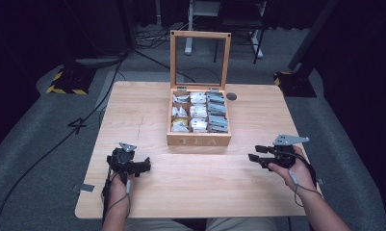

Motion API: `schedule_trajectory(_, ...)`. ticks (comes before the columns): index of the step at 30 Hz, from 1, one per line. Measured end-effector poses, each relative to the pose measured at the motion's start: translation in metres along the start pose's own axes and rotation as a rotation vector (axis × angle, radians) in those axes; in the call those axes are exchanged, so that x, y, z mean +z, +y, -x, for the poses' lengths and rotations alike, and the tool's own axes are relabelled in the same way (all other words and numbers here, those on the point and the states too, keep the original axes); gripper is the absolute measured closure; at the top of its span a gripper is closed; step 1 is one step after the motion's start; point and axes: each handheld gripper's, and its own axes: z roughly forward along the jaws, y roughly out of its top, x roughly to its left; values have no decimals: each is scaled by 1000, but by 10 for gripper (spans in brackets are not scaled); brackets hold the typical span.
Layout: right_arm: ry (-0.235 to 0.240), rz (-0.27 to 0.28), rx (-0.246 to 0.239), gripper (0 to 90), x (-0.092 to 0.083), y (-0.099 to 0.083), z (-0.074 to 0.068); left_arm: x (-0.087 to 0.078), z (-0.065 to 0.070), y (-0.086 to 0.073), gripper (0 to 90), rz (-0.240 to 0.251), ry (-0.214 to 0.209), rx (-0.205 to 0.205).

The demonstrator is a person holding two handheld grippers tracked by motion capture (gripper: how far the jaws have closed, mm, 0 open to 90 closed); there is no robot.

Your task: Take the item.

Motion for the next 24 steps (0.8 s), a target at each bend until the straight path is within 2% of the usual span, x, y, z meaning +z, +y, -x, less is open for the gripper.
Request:
schedule_trajectory(4, 27, 19, 17, 498, 4, 15, -1, 0, 0, 0, 0, 0, 1, -1)
schedule_trajectory(12, 46, 46, 34, 506, 7, 38, 1, 0, 0, 0, 0, 0, 0, -1)
schedule_trajectory(24, 55, 41, 6, 507, 17, 65, -1, 0, 0, 0, 0, 0, 1, 0)
